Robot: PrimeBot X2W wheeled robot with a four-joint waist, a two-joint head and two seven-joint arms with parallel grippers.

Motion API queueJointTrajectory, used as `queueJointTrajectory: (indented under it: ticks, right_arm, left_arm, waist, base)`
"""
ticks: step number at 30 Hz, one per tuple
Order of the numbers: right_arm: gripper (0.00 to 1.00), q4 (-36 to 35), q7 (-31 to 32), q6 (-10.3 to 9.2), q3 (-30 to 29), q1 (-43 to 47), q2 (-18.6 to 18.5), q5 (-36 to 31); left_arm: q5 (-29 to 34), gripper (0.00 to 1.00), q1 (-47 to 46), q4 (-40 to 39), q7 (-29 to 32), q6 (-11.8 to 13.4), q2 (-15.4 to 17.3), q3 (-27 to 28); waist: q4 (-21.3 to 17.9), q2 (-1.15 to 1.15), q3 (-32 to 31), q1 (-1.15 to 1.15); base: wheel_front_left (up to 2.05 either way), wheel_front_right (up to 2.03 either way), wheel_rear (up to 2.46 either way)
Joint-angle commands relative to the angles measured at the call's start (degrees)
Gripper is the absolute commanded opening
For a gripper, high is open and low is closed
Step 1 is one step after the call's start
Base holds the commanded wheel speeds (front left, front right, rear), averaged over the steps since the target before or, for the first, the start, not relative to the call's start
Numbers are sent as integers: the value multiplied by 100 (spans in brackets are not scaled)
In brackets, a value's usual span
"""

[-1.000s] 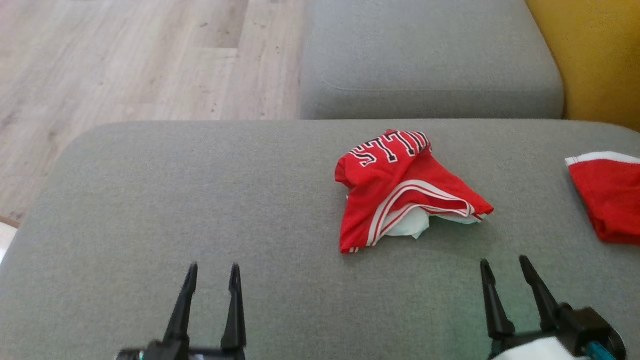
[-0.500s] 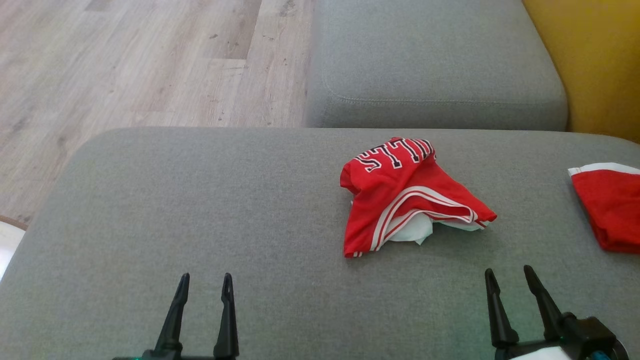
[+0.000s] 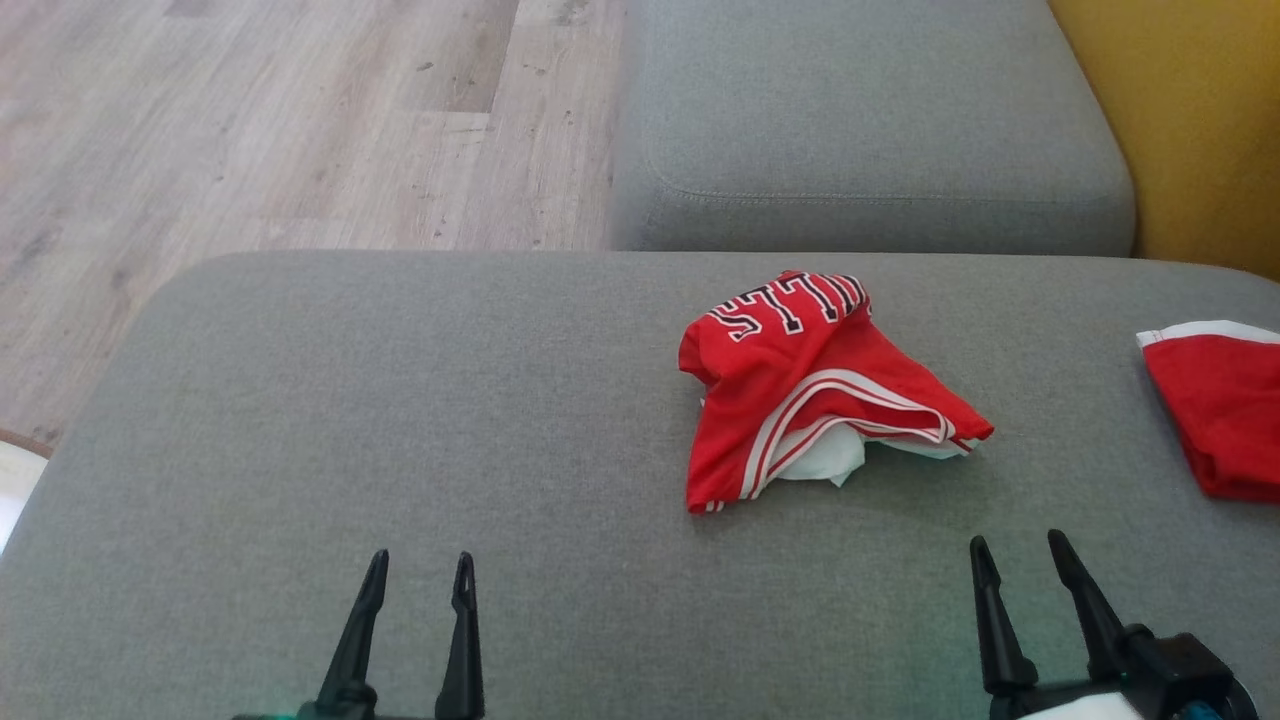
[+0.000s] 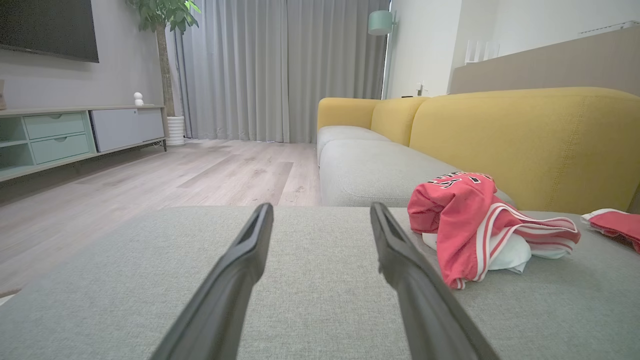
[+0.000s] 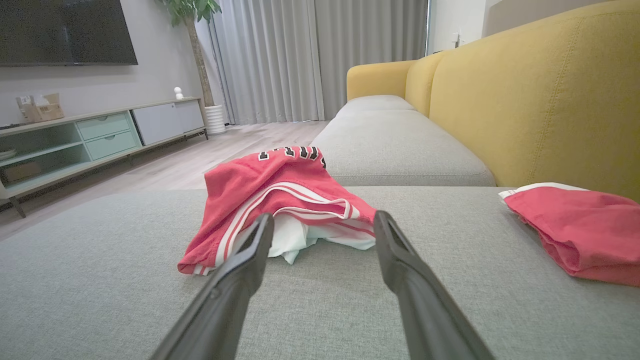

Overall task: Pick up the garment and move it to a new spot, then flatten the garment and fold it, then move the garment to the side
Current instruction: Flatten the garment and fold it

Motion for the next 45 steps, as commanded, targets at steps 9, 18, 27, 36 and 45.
queueJointTrajectory:
  ticks: [9,18,27,36,45]
  right_arm:
    - [100,-199,-61,21,100,-229,-34,67]
    - [100,-188,-61,21,117,-275,-34,111]
    - [100,-275,-61,21,215,-376,-35,-123]
    - [100,-367,-61,21,383,-539,-135,-166]
    - [100,-439,-61,21,511,-915,-160,-127]
  left_arm:
    - [40,100,-230,-133,-35,11,-54,100]
    - [-33,100,-211,-136,-35,46,-54,86]
    - [83,100,-712,62,-35,-55,-54,-280]
    - [229,100,-2017,759,-35,-226,-54,-1250]
    - [148,100,-3564,2145,-35,-518,-54,-2271]
  waist:
    - [-41,0,7,0]
    - [-142,0,38,0]
    - [-674,0,342,0]
    - [-1533,0,823,0]
    - [-2302,0,1557,0]
  base:
    - [0,0,0]
    - [0,0,0]
    - [0,0,0]
    - [0,0,0]
    - [0,0,0]
